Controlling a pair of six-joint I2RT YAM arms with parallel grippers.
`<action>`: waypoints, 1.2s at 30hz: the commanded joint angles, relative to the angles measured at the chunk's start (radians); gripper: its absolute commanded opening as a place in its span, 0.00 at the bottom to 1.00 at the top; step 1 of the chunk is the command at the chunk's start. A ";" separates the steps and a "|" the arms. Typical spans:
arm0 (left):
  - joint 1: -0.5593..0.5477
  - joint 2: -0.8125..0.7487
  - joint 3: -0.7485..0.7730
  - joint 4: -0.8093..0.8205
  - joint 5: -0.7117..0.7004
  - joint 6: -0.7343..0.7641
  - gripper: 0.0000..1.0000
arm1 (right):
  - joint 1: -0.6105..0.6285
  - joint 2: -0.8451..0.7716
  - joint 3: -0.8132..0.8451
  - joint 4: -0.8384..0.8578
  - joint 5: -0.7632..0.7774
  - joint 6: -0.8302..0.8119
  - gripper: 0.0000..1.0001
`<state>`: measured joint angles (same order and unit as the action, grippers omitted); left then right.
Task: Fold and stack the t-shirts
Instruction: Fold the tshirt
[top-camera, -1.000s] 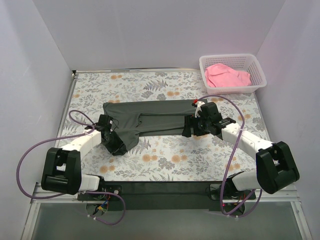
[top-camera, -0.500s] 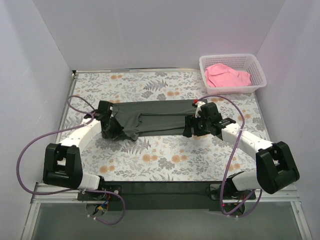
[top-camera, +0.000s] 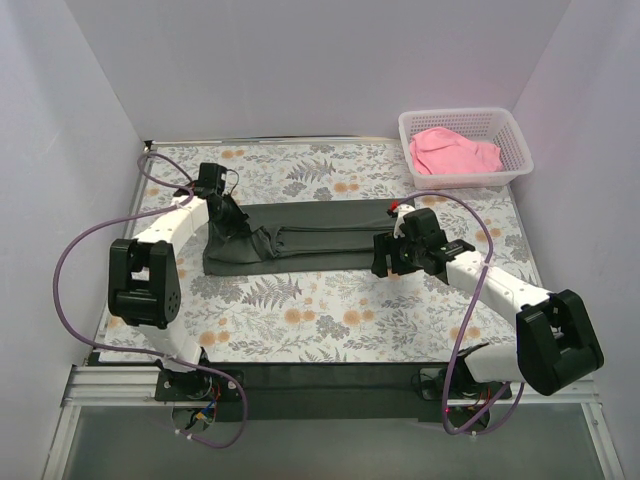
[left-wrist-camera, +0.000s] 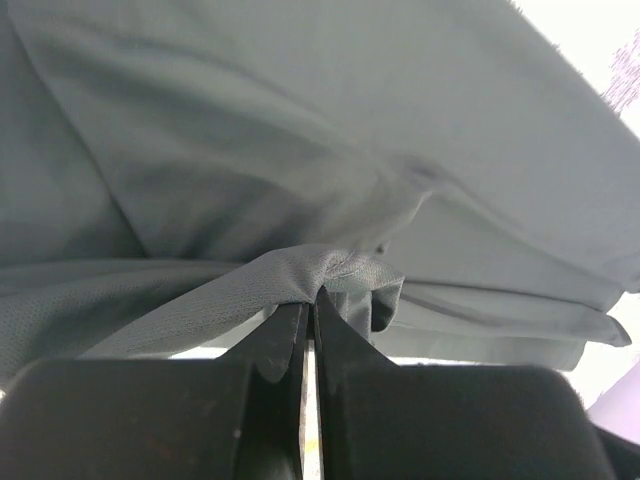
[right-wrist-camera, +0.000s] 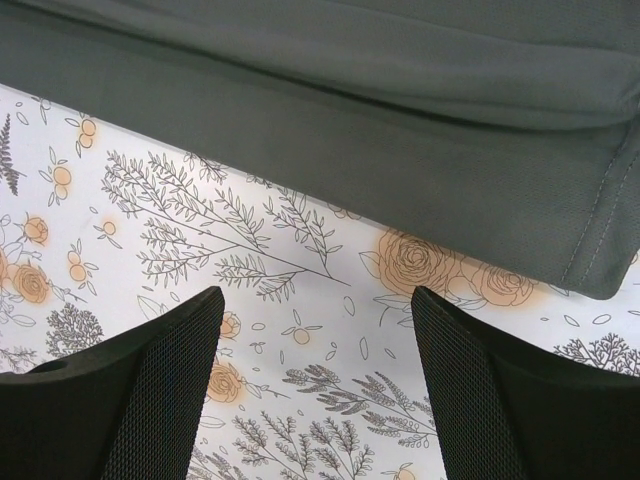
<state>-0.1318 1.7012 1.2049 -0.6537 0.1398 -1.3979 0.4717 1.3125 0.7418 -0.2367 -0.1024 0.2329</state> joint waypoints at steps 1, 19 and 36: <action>0.020 0.003 0.064 0.020 -0.025 0.017 0.00 | 0.004 -0.019 -0.002 0.002 0.027 -0.018 0.69; 0.046 0.129 0.142 0.131 0.012 0.014 0.10 | 0.002 0.019 -0.001 0.002 0.092 -0.027 0.69; 0.073 -0.062 0.070 0.043 -0.245 0.013 0.62 | -0.113 0.146 0.116 0.031 0.043 0.022 0.54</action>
<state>-0.0639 1.7763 1.3296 -0.5529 -0.0006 -1.3827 0.3729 1.4380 0.8108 -0.2340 -0.0109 0.2325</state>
